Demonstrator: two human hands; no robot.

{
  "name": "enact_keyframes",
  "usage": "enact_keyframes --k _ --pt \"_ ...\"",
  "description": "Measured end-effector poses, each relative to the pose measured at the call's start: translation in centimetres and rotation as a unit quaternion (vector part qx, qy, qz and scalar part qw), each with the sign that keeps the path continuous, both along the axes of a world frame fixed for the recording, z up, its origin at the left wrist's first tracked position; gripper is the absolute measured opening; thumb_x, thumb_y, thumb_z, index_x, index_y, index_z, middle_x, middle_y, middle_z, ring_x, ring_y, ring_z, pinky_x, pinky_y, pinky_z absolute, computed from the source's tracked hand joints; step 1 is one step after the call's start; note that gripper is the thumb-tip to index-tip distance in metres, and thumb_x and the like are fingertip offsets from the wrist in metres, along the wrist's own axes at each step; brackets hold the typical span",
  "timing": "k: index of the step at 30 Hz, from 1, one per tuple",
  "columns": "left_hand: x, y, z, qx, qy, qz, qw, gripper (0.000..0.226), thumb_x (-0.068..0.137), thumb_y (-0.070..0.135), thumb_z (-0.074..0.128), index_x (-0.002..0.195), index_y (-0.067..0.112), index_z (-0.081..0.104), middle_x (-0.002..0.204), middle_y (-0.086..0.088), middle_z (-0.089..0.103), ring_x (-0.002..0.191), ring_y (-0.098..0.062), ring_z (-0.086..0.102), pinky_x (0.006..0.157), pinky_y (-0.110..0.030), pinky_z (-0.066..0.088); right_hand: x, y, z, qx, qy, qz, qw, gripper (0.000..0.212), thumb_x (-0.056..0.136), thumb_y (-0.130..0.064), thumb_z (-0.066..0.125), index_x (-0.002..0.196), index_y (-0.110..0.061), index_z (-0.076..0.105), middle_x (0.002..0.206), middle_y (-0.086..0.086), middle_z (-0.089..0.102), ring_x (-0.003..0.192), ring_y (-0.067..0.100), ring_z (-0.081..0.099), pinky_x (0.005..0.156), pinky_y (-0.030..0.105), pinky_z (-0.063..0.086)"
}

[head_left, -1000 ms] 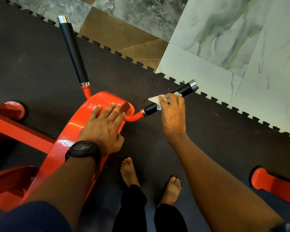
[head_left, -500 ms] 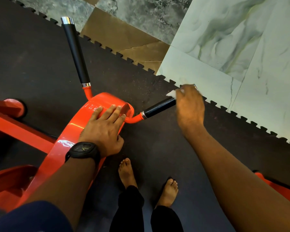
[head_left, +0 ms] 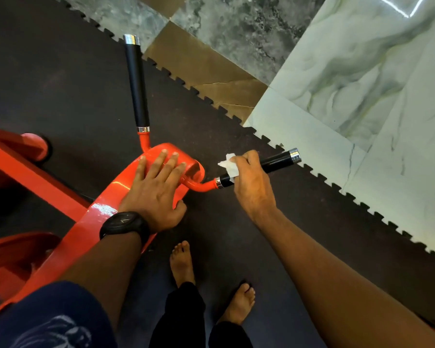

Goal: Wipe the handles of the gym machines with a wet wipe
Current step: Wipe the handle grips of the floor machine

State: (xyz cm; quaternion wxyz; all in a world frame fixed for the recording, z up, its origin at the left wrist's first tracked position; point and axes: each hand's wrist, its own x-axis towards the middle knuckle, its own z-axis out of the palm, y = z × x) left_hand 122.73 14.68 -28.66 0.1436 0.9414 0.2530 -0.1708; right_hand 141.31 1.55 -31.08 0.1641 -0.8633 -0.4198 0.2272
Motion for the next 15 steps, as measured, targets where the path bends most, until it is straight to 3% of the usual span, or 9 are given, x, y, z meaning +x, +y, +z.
enact_keyframes --k 2,5,8,10,12,15 --pt "-0.2 0.1 0.0 -0.014 -0.033 0.044 0.998 0.087 0.07 0.049 0.04 0.145 0.006 0.047 0.154 -0.017 0.041 0.148 -0.034 0.028 0.12 -0.06 0.016 -0.3 1.3 0.4 0.008 0.041 -0.022 0.999 0.044 0.09 -0.009 0.07 0.133 -0.011 0.057 0.13 0.004 0.045 0.103 0.012 0.057 0.094 0.022 0.048" --pt "-0.3 0.3 -0.2 -0.039 -0.085 0.1 0.991 0.082 0.072 0.045 0.044 0.142 0.001 0.05 0.149 -0.021 0.047 0.144 -0.036 0.036 0.122 -0.051 0.018 -1.4 3.1 0.7 0.051 0.132 -0.098 0.985 0.032 0.093 -0.009 0.065 0.125 -0.012 0.065 0.123 0.005 0.061 0.107 0.013 0.063 0.09 0.022 0.052" --pt "-0.3 0.4 0.0 -0.057 -0.103 0.138 0.983 0.079 0.073 0.042 0.046 0.14 0.0 0.051 0.147 -0.022 0.048 0.143 -0.037 0.037 0.122 -0.05 0.016 -2.7 4.9 1.0 0.028 0.213 -0.116 0.97 0.018 0.097 -0.016 0.059 0.107 -0.018 0.074 0.095 -0.001 0.07 0.086 0.012 0.067 0.075 0.025 0.056" --pt "-0.3 0.2 0.2 -0.058 -0.096 0.15 0.982 0.079 0.073 0.042 0.046 0.14 0.001 0.052 0.148 -0.02 0.048 0.142 -0.037 0.038 0.122 -0.049 0.017 -3.0 6.6 1.6 0.006 0.237 -0.103 0.966 0.019 0.098 -0.023 0.057 0.094 -0.014 0.074 0.088 0.0 0.066 0.079 0.014 0.063 0.067 0.022 0.051" --pt "0.0 0.3 0.4 -0.058 -0.097 0.181 0.977 0.078 0.073 0.041 0.047 0.14 0.002 0.053 0.146 -0.021 0.05 0.138 -0.038 0.044 0.119 -0.048 0.023 -3.0 8.6 2.0 -0.005 0.284 -0.109 0.952 0.022 0.099 -0.025 0.055 0.109 -0.014 0.071 0.105 0.0 0.064 0.086 0.01 0.06 0.067 0.018 0.045" --pt "1.3 0.8 0.6 -0.063 -0.087 0.258 0.96 0.072 0.076 0.035 0.05 0.141 0.003 0.052 0.148 -0.019 0.049 0.135 -0.036 0.047 0.114 -0.045 0.033 -2.5 11.1 1.9 -0.008 0.284 -0.063 0.957 0.036 0.1 -0.019 0.05 0.134 -0.011 0.06 0.13 0.003 0.058 0.11 0.011 0.057 0.085 0.019 0.044"
